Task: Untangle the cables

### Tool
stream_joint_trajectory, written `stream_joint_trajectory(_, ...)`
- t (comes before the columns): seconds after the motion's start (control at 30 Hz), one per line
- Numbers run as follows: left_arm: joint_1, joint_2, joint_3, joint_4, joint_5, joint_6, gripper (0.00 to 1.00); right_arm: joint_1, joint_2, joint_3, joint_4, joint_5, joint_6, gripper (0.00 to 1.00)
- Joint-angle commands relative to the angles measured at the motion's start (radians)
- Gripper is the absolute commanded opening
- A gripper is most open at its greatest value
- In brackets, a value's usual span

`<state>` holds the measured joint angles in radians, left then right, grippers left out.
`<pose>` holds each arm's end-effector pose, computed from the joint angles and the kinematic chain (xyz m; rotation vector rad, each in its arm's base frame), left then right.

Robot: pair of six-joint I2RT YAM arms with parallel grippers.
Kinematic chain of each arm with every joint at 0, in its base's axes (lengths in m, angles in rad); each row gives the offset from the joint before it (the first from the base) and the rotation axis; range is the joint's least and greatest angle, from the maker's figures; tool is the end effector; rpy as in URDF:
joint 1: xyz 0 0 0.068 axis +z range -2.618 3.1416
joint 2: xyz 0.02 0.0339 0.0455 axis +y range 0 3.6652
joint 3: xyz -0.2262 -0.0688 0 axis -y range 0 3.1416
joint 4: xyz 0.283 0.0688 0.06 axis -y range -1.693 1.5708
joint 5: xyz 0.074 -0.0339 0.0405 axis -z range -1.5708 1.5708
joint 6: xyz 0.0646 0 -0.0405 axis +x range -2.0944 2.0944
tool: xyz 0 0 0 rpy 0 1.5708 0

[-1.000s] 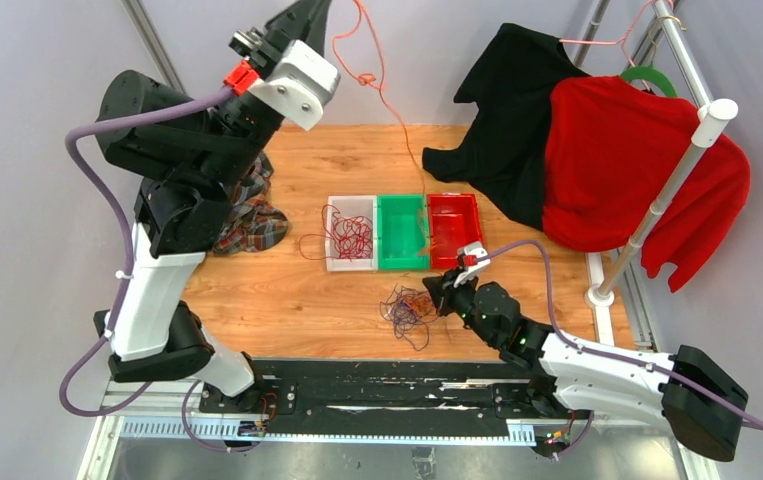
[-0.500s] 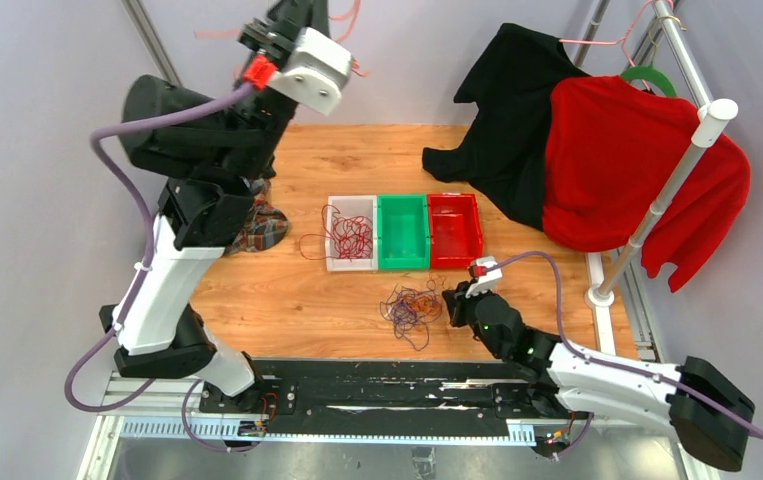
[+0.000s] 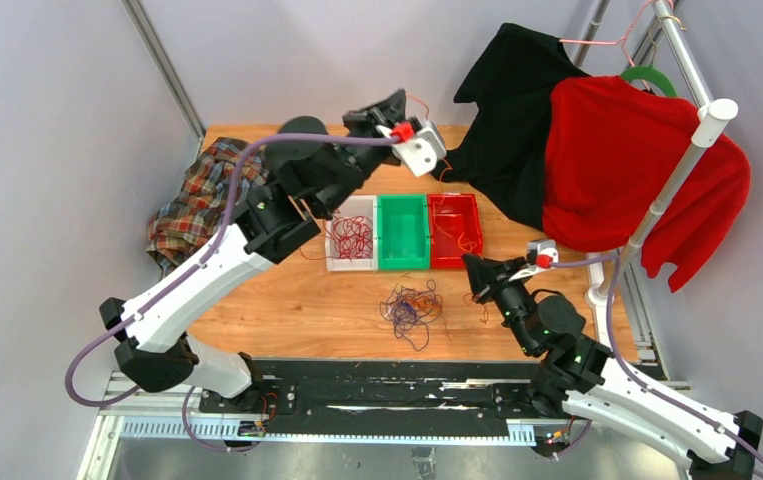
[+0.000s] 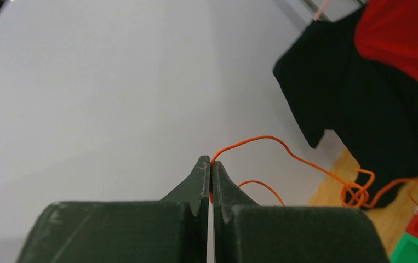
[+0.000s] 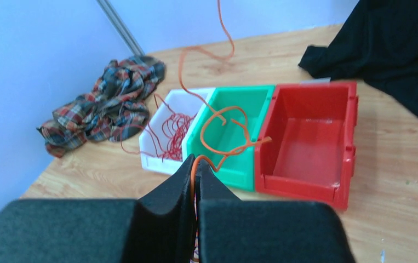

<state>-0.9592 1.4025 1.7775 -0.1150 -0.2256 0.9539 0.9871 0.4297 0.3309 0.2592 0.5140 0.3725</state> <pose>0.2161 -0.2830 0.5312 0.9555 0.9091 0.1433 0.1535 0.1748 0.2603 -0.0116 1.4750 0.7528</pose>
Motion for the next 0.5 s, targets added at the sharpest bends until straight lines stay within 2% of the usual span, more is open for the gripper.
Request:
stream_joint_trajectory(0.0,-0.007,-0.021,-0.104,0.024,-0.032,-0.035,0.00,-0.008,-0.028,0.083,-0.071,0.071,-0.061,0.01)
stream_joint_trajectory(0.23,-0.007,0.033,-0.121,0.004,-0.028,-0.070,0.01,-0.008,-0.022,0.140,-0.097,0.171,-0.131,0.01)
stream_joint_trajectory(0.47,0.025,0.070,-0.143,0.007,-0.027,-0.083,0.00,-0.008,-0.032,0.139,-0.104,0.193,-0.150,0.01)
